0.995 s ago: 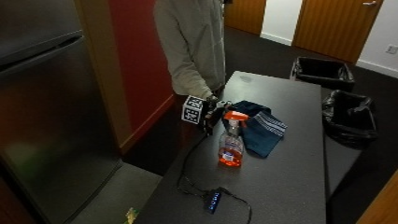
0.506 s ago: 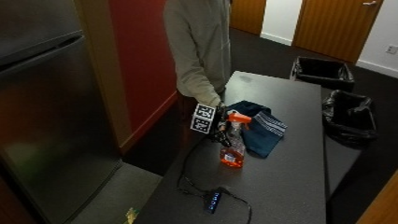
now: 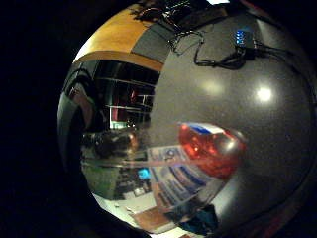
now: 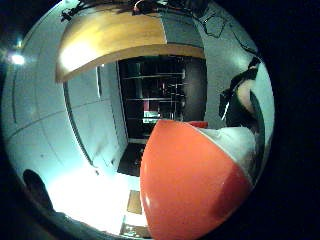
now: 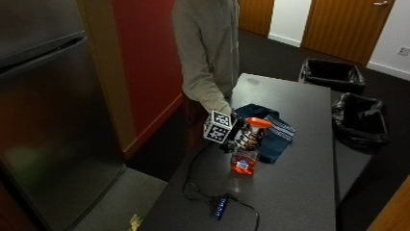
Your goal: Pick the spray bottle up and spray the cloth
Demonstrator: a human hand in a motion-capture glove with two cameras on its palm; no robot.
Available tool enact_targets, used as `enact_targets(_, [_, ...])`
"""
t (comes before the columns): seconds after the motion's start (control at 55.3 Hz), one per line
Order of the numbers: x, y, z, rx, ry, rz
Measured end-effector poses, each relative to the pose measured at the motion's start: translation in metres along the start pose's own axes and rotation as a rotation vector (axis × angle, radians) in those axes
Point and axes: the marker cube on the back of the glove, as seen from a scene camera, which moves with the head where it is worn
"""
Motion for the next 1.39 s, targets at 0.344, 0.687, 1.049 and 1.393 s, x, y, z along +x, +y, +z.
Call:
enact_targets(0.344, [-0.045,-0.016,0.029,-0.273,0.201,-0.189])
enact_targets(0.687, [-0.146,0.032,0.064,-0.619,0.665,-0.677])
enact_targets(1.049, [-0.222,0.126,0.084,-0.887,1.083,-1.120])
enact_targets(1.393, [-0.241,0.179,0.095,-0.890,1.384,-1.347])
